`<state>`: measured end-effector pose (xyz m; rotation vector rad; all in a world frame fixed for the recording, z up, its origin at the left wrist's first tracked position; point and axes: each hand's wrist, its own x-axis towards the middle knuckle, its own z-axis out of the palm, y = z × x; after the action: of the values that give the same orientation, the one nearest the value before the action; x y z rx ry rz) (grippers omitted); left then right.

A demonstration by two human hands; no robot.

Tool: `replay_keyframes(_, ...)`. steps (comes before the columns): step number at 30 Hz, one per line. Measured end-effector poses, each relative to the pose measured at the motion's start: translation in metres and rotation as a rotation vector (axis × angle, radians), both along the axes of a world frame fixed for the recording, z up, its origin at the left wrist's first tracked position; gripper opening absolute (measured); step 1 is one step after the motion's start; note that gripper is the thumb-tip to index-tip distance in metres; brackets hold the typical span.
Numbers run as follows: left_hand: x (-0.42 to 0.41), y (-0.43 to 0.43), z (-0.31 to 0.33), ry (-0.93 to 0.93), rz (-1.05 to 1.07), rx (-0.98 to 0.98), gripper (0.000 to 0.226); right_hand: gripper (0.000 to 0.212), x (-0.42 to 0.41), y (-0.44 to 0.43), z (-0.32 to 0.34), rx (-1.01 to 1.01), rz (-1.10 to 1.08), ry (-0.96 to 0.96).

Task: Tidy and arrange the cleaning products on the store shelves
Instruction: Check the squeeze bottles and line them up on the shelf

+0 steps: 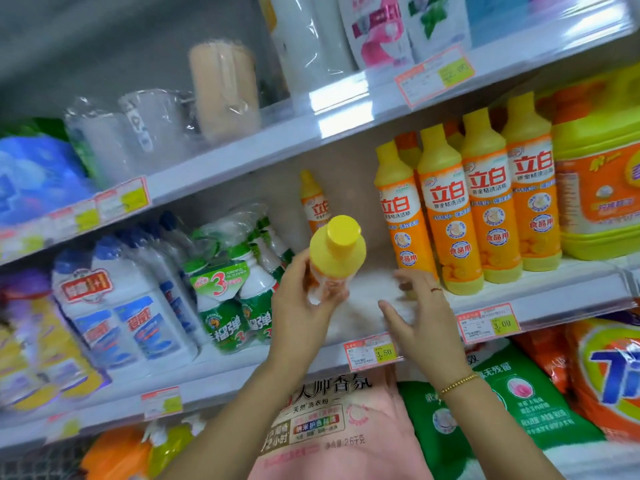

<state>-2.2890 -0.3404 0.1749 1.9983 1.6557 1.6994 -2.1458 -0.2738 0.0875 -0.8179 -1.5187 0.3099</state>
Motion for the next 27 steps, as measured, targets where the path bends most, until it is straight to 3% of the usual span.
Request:
replay_keyframes(5, -0.004, -0.064, 0.014, -0.035, -0.031, -0.03, 0.045, 0.062, -0.018, -0.038, 0.022, 0.094, 0.192, -0.047)
replay_keyframes(13, -0.023, -0.127, 0.021, -0.252, -0.042, -0.046, 0.049, 0.069, -0.046, -0.087, 0.044, 0.157, 0.358, -0.173)
replay_keyframes(18, -0.044, -0.15, 0.038, -0.428, -0.052, -0.043, 0.043, 0.07, -0.059, -0.113, 0.05, 0.198, 0.401, -0.154)
replay_keyframes(22, -0.055, -0.16, 0.049, -0.694, -0.152, -0.097, 0.055, 0.071, -0.079, -0.133, 0.055, 0.265, 0.325, -0.108)
replay_keyframes(27, -0.069, -0.166, 0.055, -0.741, -0.18, -0.099, 0.065, 0.069, -0.097, -0.148, 0.066, 0.319, 0.138, -0.067)
